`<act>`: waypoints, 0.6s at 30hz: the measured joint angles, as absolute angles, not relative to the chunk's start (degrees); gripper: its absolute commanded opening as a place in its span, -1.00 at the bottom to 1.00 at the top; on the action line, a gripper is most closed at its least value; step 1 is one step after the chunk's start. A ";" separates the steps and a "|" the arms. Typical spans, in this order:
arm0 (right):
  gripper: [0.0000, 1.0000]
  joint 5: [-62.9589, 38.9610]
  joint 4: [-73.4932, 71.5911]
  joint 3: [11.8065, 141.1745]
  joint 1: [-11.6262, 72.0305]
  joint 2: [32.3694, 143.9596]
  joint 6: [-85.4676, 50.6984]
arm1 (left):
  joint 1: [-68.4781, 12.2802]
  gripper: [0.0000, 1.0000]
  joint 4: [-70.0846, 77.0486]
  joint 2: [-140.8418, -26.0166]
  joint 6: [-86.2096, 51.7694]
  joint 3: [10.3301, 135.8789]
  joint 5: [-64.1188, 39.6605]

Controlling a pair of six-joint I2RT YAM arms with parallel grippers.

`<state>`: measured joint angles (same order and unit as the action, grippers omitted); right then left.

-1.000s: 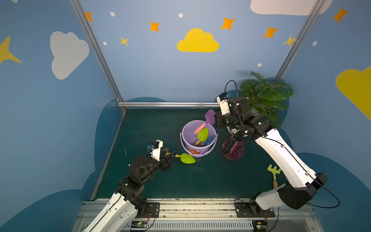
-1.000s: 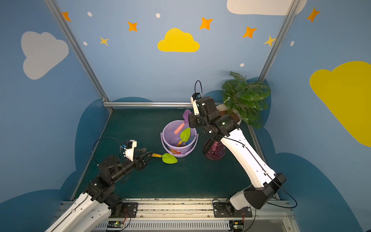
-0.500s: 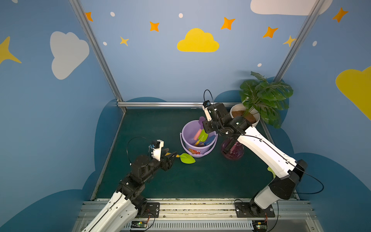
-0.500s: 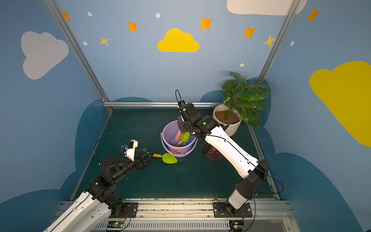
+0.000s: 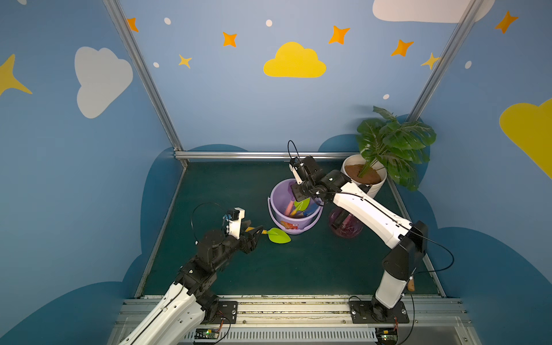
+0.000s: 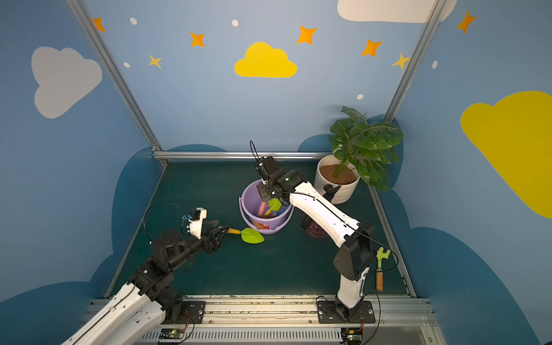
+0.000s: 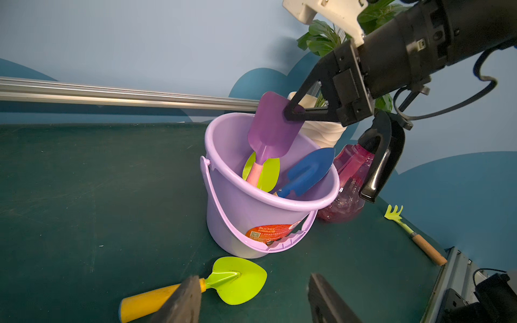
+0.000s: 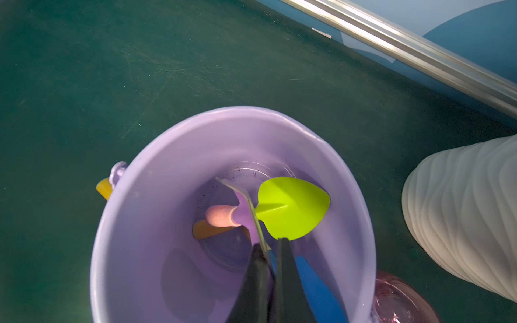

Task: Organize the gardening tools
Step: Place the gardening tool in the container.

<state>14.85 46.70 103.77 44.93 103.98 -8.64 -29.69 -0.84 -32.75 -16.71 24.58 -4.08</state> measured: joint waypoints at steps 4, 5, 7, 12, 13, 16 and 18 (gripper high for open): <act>-1.00 14.31 47.92 104.99 44.93 106.02 -8.80 | -29.69 0.31 -0.93 -33.67 -16.36 24.60 -3.40; -1.00 14.28 48.34 105.62 44.93 106.72 -8.84 | -29.74 0.31 -1.06 -33.98 -16.23 24.60 -3.14; -1.00 14.28 49.32 107.02 44.91 108.07 -9.06 | -29.78 0.32 -1.26 -34.81 -15.86 24.60 -2.76; -0.86 14.28 51.81 109.67 44.91 109.82 -9.87 | -29.80 0.39 -1.85 -37.23 -14.83 24.64 -1.56; -0.81 14.33 52.10 109.84 44.91 109.82 -10.02 | -29.80 0.40 -2.02 -37.74 -14.55 24.69 -1.34; -0.67 14.33 53.17 110.56 44.84 109.82 -10.24 | -29.80 0.45 -2.20 -39.13 -13.45 24.91 -0.80; -0.57 14.35 53.65 110.67 44.75 109.71 -10.26 | -29.80 0.49 -2.17 -39.92 -12.64 25.19 -0.36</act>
<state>14.35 53.65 110.67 44.75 109.71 -10.26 -29.80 -2.17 -39.92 -12.64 25.19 -0.36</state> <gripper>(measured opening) 0.182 0.727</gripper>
